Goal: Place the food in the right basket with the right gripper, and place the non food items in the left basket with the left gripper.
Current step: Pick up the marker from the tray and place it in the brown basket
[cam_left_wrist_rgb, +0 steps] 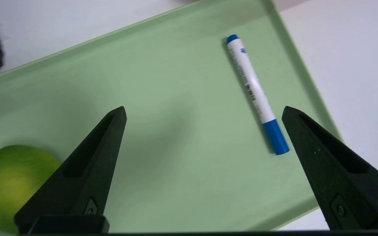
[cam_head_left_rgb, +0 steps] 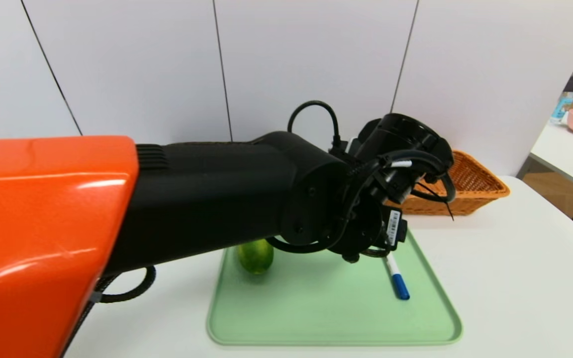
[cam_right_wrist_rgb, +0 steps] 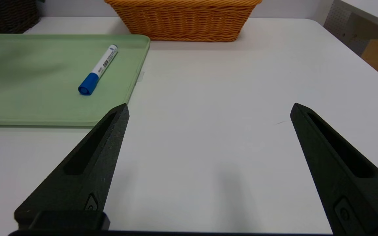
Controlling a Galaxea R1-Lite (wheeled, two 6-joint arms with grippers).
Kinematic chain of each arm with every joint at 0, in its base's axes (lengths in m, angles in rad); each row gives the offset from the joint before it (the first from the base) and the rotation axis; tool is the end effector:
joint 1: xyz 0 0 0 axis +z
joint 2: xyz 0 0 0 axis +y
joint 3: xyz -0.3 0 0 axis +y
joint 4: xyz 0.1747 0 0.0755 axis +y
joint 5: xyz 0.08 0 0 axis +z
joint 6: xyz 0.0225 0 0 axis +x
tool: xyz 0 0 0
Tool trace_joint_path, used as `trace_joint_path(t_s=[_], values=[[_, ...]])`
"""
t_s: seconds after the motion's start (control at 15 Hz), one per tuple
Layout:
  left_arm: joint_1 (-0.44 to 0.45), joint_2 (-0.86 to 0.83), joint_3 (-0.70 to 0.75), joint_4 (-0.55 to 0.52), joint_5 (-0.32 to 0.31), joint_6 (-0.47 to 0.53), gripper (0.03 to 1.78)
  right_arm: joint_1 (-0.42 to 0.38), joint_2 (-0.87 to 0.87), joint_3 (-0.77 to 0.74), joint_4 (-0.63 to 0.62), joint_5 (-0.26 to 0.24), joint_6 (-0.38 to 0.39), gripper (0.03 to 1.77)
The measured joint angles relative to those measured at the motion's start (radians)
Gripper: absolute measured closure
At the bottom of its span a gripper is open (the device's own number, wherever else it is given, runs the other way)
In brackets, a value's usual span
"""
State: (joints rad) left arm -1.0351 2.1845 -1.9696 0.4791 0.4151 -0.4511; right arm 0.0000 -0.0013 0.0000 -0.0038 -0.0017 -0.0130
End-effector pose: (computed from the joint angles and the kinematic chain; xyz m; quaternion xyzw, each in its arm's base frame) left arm 0.2308 -0.3710 0.2174 0.0195 0.3122 -0.2227 0.9233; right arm -0.0229 0.0000 0.0759 -0.0065 -0.0025 -0.0009 1.0000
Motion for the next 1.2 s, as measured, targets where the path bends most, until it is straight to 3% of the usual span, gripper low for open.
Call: trace_joint_path(t_s=[0.4, 1.2], values=[[-0.029, 0.111, -0.004, -0.152, -0.040, 0.003, 0.12, 0.000, 0.000, 0.000, 0.000, 0.000, 0.000, 0.10], [-0.037, 0.202, -0.005, -0.194, -0.037, 0.120, 0.12, 0.000, 0.000, 0.000, -0.001, 0.000, 0.000, 0.10]])
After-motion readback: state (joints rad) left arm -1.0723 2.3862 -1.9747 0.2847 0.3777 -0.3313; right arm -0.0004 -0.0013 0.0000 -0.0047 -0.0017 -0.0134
